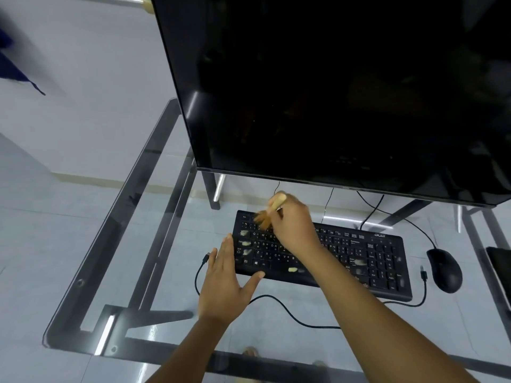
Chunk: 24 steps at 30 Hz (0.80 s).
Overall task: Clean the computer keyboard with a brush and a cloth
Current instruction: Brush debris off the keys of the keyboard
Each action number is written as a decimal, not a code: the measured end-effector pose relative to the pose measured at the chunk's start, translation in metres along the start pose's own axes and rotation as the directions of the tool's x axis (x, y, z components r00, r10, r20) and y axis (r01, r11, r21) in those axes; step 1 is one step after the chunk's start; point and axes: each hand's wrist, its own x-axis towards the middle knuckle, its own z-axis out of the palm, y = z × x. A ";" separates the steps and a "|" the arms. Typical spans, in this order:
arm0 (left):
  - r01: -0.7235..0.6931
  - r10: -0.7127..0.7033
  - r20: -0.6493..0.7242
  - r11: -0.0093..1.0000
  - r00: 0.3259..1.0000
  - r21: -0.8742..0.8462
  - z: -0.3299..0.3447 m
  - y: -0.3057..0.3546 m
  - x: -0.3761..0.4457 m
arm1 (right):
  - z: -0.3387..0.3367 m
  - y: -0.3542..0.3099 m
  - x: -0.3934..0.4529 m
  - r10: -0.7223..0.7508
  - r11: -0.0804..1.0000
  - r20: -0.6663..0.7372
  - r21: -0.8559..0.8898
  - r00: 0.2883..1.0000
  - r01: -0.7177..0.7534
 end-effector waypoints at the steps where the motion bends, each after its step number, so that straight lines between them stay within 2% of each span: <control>1: -0.004 0.004 -0.001 1.000 1.000 -0.007 0.000 0.000 0.000 | -0.004 0.002 -0.001 0.000 1.000 -0.050 0.025 0.999 0.001; 2: -0.008 0.008 -0.005 1.000 1.000 -0.010 0.000 0.000 0.000 | -0.009 0.004 -0.001 0.019 0.998 -0.060 0.056 0.998 -0.015; 5: -0.013 0.013 -0.016 1.000 1.000 -0.006 -0.002 0.000 0.002 | -0.019 0.012 -0.005 0.041 0.999 0.115 -0.021 0.993 -0.039; 6: -0.014 0.014 -0.014 1.000 1.000 -0.005 -0.001 0.001 0.001 | -0.023 0.014 -0.006 0.036 0.998 0.107 -0.047 0.994 -0.031; 8: 0.000 0.000 -0.009 1.000 1.000 -0.010 -0.001 -0.001 0.000 | -0.031 0.015 -0.006 0.012 1.000 -0.007 -0.011 1.000 -0.012; 9: 0.009 -0.009 -0.004 1.000 1.000 -0.013 -0.001 -0.002 -0.001 | -0.034 0.015 -0.005 0.014 1.000 -0.008 0.015 1.000 -0.014; 12: 0.010 -0.010 -0.005 1.000 1.000 -0.001 0.001 -0.001 0.001 | -0.040 0.015 -0.009 0.012 0.997 0.150 -0.074 0.989 -0.001; 13: 0.005 -0.005 -0.012 1.000 1.000 -0.003 0.002 -0.001 0.001 | -0.041 0.014 -0.009 -0.004 0.995 0.132 -0.099 0.991 0.017; 15: -0.014 0.013 -0.026 1.000 1.000 -0.011 0.002 0.000 0.000 | -0.045 0.017 -0.010 -0.036 0.996 -0.008 -0.083 0.999 0.036; 17: -0.028 0.028 -0.037 1.000 0.999 -0.006 0.002 0.000 0.000 | -0.049 0.020 -0.011 -0.003 0.998 0.051 -0.056 0.999 0.006; 19: -0.031 0.031 -0.043 1.000 0.999 -0.002 0.002 -0.002 0.002 | -0.048 0.025 -0.015 -0.009 0.994 0.114 -0.111 0.993 0.022; 22: -0.037 0.036 -0.039 0.999 0.999 -0.023 0.003 -0.002 0.001 | -0.053 0.034 -0.015 -0.025 0.998 -0.067 -0.051 0.997 0.022; 23: -0.036 0.034 -0.041 0.999 0.999 -0.035 0.003 -0.001 0.002 | -0.057 0.035 -0.014 0.002 1.000 -0.048 -0.016 0.999 -0.003; 24: -0.038 0.036 -0.043 0.998 0.998 -0.042 0.003 -0.001 0.002 | -0.059 0.035 -0.015 0.034 0.999 0.030 -0.014 0.999 -0.034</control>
